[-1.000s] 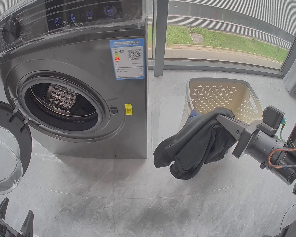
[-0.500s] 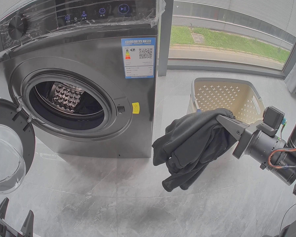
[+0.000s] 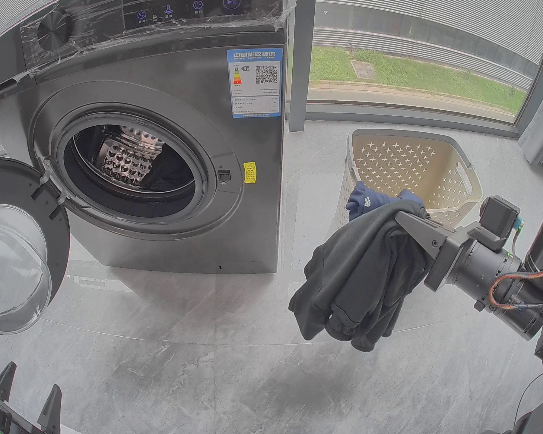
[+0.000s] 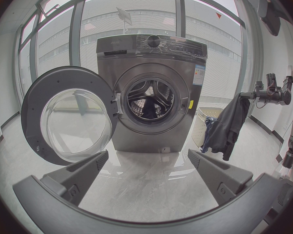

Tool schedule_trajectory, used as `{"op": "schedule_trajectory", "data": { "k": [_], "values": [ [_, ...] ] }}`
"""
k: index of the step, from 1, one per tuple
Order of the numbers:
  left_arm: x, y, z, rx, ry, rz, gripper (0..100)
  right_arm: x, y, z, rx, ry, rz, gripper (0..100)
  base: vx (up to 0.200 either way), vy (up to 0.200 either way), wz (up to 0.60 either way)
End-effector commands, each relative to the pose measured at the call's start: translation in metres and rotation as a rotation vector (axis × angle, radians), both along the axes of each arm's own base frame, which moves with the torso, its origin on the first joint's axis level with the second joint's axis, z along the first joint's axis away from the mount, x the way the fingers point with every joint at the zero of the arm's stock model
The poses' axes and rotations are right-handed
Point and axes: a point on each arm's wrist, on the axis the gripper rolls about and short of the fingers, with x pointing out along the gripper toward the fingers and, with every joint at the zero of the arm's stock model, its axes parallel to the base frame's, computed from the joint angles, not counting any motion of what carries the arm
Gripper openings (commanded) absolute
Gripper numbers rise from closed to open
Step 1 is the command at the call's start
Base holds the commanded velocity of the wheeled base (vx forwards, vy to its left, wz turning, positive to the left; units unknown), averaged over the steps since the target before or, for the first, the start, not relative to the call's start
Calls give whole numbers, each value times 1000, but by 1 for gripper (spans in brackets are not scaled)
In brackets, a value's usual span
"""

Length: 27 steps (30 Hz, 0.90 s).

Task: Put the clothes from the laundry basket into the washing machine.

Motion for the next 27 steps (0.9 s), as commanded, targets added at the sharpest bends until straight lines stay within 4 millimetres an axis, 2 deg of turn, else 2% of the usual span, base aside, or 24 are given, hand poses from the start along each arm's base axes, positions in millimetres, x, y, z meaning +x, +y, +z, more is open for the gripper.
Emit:
{"op": "schedule_trajectory", "data": {
  "k": [1, 23, 27],
  "values": [
    [0, 0, -3, -1, 5, 0, 100, 0, 0, -1, -3, 4, 1, 0, 0, 200, 0],
    [0, 0, -3, -1, 4, 1, 100, 0, -1, -5, -12, 15, -4, 0, 0, 200, 0],
    [0, 0, -3, -1, 4, 1, 100, 0, -1, -5, -13, 16, -4, 0, 0, 0, 0]
  ]
}}
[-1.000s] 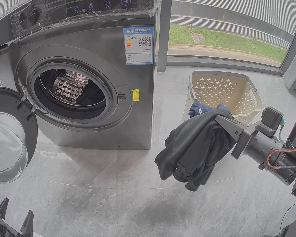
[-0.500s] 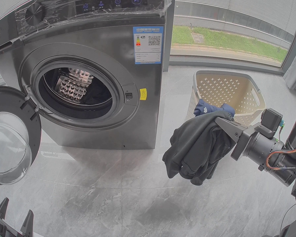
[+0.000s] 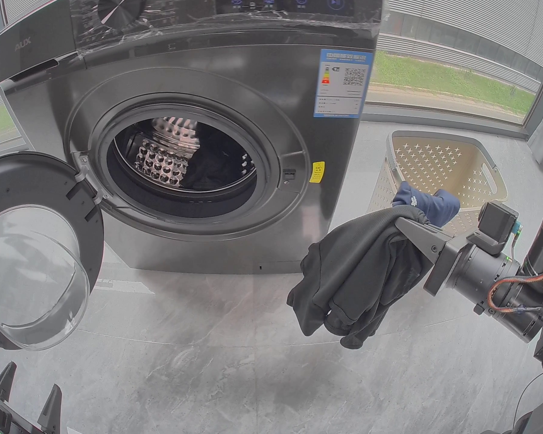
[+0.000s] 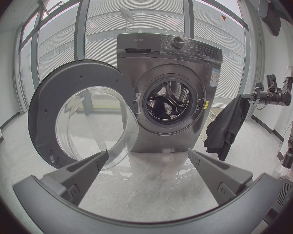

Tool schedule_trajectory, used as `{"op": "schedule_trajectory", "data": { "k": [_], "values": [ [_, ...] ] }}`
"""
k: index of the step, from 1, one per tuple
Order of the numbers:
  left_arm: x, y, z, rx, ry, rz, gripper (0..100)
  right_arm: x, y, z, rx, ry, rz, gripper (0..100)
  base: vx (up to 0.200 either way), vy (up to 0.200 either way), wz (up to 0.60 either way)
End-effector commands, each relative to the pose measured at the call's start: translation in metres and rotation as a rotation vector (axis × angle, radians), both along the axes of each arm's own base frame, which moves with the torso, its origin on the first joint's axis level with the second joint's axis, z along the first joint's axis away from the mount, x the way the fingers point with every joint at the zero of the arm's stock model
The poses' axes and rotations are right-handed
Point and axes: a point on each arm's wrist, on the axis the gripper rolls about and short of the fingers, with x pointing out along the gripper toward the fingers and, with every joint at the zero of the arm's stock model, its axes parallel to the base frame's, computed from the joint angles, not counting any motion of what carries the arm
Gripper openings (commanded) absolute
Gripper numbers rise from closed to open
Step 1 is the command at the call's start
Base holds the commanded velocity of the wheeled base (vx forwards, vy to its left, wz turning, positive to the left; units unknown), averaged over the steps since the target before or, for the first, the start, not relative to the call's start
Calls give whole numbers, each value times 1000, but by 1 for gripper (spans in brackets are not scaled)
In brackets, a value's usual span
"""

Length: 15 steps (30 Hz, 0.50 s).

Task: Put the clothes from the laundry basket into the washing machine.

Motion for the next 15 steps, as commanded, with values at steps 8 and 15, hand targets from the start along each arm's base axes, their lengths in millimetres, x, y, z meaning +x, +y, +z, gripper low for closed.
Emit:
{"op": "schedule_trajectory", "data": {
  "k": [8, 15],
  "values": [
    [0, 0, -3, 3, 5, 0, 100, 0, -1, 0, 0, -1, -3, 0, 0, 0, 0],
    [0, 0, -3, 1, 3, 0, 100, 0, -1, 0, 0, 0, -5, 0, -200, 0, 0]
  ]
}}
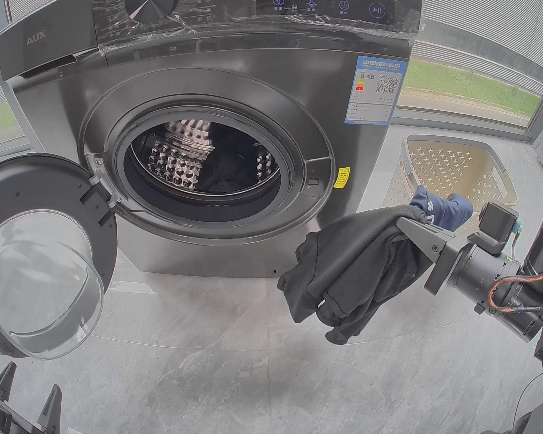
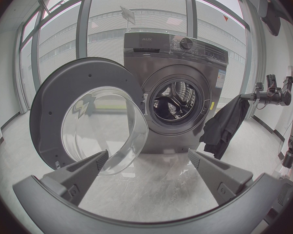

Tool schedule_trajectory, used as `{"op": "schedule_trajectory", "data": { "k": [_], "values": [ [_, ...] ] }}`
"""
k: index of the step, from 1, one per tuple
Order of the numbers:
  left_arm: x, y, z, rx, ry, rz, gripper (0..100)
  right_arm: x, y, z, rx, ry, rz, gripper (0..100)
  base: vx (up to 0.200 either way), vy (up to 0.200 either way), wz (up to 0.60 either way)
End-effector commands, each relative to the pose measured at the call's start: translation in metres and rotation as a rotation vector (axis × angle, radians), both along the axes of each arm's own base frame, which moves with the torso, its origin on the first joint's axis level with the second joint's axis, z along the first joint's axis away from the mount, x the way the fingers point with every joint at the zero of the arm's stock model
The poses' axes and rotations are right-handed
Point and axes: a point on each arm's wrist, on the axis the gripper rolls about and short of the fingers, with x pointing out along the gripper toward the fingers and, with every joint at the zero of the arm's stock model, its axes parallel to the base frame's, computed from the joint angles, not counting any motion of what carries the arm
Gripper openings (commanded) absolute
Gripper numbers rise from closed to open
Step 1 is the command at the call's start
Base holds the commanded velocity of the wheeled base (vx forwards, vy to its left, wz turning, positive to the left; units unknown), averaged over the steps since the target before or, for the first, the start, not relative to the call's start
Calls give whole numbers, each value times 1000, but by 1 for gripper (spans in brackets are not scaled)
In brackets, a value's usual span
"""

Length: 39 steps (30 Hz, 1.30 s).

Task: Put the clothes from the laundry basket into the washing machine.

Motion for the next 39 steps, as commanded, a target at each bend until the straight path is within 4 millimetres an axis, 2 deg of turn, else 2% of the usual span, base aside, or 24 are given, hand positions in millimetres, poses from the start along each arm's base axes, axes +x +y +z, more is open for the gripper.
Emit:
{"op": "schedule_trajectory", "data": {
  "k": [1, 11, 32, 39],
  "values": [
    [0, 0, -3, -1, 3, 1, 100, 0, 0, 0, 0, 0, 0, 0, -200, 0, 0],
    [0, 0, -3, -2, 4, 1, 100, 0, -1, -1, -2, 4, -3, 0, -20, 0, 0],
    [0, 0, -3, -1, 4, 1, 100, 1, -1, -1, 2, 5, -6, 0, 0, 200, 0],
    [0, 0, -3, -1, 3, 1, 100, 1, -1, -1, 1, 6, -6, 0, 0, 0, 0]
  ]
}}
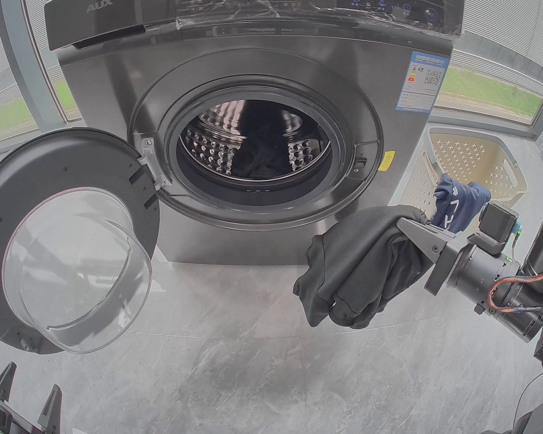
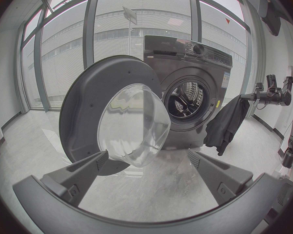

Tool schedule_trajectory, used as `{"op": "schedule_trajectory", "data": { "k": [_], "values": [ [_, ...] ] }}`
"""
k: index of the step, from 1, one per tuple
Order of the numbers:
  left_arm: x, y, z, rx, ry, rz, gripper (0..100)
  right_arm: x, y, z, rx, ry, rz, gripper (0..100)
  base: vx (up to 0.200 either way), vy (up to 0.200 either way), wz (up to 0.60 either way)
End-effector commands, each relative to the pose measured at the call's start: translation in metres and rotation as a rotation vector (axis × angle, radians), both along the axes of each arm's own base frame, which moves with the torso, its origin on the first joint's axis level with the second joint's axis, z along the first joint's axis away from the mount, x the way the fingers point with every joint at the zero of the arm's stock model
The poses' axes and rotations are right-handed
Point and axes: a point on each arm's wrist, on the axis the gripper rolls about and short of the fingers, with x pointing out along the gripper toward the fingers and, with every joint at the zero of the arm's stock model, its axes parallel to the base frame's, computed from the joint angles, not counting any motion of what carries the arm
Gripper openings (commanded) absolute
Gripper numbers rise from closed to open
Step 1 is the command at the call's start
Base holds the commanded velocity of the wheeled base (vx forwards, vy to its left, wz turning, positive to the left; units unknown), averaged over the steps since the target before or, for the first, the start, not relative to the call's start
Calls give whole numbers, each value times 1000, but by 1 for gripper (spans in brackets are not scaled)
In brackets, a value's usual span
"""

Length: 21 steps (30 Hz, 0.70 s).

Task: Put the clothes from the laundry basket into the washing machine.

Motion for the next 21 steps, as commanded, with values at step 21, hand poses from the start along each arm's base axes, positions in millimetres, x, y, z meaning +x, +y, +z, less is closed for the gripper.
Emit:
{"op": "schedule_trajectory", "data": {
  "k": [21],
  "values": [
    [0, 0, -3, -2, 2, 0, 100, -1, 1, -3, -3, 11, 4, 0, 0, -57, 0]
  ]
}}
